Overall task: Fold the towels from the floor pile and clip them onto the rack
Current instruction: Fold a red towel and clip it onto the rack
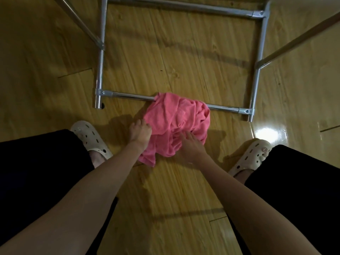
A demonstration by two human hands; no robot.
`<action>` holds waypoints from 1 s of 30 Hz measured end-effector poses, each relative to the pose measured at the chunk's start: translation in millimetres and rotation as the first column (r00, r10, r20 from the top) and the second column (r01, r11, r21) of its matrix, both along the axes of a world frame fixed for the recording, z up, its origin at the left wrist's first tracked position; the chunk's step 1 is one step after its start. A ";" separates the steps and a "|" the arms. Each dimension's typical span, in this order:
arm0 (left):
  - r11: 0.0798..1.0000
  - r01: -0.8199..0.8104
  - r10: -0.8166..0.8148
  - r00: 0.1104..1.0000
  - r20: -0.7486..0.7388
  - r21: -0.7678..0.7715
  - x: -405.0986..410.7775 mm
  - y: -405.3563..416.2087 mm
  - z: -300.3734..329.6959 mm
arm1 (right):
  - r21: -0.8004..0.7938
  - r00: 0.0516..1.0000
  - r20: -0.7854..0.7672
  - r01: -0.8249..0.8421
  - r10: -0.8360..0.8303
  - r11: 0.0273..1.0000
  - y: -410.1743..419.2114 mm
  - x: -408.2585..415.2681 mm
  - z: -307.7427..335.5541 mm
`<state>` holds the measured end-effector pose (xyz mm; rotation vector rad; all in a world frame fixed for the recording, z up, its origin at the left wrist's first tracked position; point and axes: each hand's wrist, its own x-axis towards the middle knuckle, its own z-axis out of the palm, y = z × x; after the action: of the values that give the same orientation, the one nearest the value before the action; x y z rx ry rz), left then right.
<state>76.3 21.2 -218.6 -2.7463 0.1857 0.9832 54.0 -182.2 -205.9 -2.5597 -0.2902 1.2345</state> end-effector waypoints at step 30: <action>-0.020 -0.838 0.812 0.305 -0.498 -0.545 -13.6 -11.7 72.8 | 0.150 1.000 -0.012 -0.004 0.006 0.989 29.4 -16.2 57.5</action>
<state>62.7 9.5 -145.8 -3.5198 -1.7844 1.3914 37.9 -152.7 -148.3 -2.4245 -0.3720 1.1821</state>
